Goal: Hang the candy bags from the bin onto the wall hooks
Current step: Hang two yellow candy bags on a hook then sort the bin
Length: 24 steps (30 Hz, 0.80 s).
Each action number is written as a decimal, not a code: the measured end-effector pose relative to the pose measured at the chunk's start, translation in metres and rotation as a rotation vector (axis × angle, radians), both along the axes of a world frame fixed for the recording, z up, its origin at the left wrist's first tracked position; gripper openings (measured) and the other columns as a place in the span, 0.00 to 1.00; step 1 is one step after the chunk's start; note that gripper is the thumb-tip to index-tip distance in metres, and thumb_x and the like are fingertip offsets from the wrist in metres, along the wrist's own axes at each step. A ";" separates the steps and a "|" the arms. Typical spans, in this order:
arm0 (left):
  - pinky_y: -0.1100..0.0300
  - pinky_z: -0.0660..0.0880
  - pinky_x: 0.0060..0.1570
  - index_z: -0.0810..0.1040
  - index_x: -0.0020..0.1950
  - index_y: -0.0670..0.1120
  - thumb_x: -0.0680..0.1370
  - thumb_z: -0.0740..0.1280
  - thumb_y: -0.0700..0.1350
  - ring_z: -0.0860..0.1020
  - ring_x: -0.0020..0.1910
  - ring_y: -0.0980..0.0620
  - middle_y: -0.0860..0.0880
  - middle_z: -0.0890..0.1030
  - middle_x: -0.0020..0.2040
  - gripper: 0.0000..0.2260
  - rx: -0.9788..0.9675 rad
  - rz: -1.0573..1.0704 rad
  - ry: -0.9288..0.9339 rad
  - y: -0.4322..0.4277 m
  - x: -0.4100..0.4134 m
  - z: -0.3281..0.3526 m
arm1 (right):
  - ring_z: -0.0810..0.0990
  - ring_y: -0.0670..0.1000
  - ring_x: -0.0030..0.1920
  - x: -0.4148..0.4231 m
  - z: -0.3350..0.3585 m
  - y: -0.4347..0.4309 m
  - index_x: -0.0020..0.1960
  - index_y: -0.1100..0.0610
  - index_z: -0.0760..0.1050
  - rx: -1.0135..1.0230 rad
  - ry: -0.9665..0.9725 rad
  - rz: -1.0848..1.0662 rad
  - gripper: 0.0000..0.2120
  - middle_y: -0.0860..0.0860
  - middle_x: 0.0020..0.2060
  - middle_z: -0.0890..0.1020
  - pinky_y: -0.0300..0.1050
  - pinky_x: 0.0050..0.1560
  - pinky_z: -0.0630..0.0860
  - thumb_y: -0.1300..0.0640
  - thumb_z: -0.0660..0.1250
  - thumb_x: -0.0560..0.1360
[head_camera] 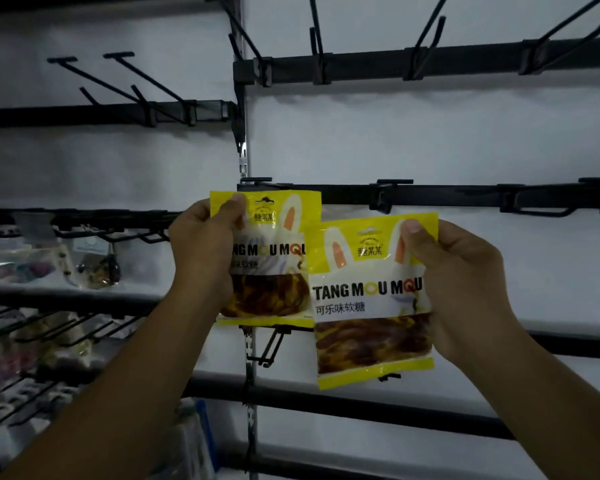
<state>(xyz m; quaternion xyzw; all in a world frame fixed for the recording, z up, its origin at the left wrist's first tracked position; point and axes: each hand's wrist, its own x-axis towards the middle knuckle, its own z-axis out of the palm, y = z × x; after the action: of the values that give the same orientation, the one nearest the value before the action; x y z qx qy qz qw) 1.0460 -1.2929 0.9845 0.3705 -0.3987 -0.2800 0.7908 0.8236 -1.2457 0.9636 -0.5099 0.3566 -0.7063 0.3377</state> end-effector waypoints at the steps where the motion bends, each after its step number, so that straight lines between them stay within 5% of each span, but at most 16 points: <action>1: 0.53 0.78 0.42 0.79 0.37 0.47 0.76 0.72 0.45 0.78 0.33 0.51 0.50 0.79 0.34 0.09 0.009 0.002 0.008 -0.004 0.001 -0.001 | 0.79 0.61 0.40 0.001 0.000 -0.001 0.34 0.61 0.74 -0.002 0.010 -0.006 0.17 0.67 0.40 0.77 0.75 0.41 0.75 0.54 0.67 0.79; 9: 0.55 0.77 0.43 0.79 0.35 0.47 0.76 0.72 0.44 0.77 0.35 0.51 0.50 0.79 0.34 0.09 0.039 0.050 0.007 -0.030 0.006 -0.011 | 0.82 0.57 0.36 0.005 -0.002 -0.014 0.39 0.66 0.75 -0.017 -0.002 -0.037 0.15 0.60 0.38 0.80 0.69 0.41 0.79 0.55 0.67 0.79; 13: 0.54 0.78 0.44 0.79 0.37 0.46 0.76 0.72 0.43 0.78 0.38 0.50 0.49 0.79 0.35 0.08 0.046 0.051 -0.032 -0.045 0.005 -0.013 | 0.80 0.56 0.36 0.006 -0.005 -0.023 0.34 0.63 0.73 -0.023 0.009 -0.074 0.18 0.60 0.36 0.78 0.61 0.40 0.80 0.55 0.67 0.79; 18: 0.58 0.76 0.38 0.77 0.36 0.47 0.76 0.71 0.42 0.77 0.34 0.52 0.50 0.78 0.33 0.09 0.074 0.081 -0.099 -0.067 0.001 -0.015 | 0.78 0.58 0.39 0.002 -0.005 -0.028 0.33 0.61 0.75 -0.028 -0.022 -0.081 0.18 0.60 0.36 0.77 0.69 0.47 0.78 0.54 0.68 0.78; 24: 0.58 0.75 0.39 0.78 0.36 0.48 0.76 0.71 0.43 0.76 0.33 0.55 0.51 0.79 0.33 0.09 0.092 0.127 -0.216 -0.085 0.003 -0.013 | 0.73 0.54 0.33 -0.004 0.006 -0.024 0.33 0.58 0.75 -0.066 -0.057 -0.102 0.15 0.59 0.33 0.70 0.50 0.36 0.73 0.54 0.69 0.77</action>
<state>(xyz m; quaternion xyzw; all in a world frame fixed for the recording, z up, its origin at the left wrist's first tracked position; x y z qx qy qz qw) 1.0491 -1.3775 0.9716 0.4588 -0.4439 -0.2058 0.7417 0.8201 -1.2696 0.9700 -0.4818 0.3490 -0.7479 0.2944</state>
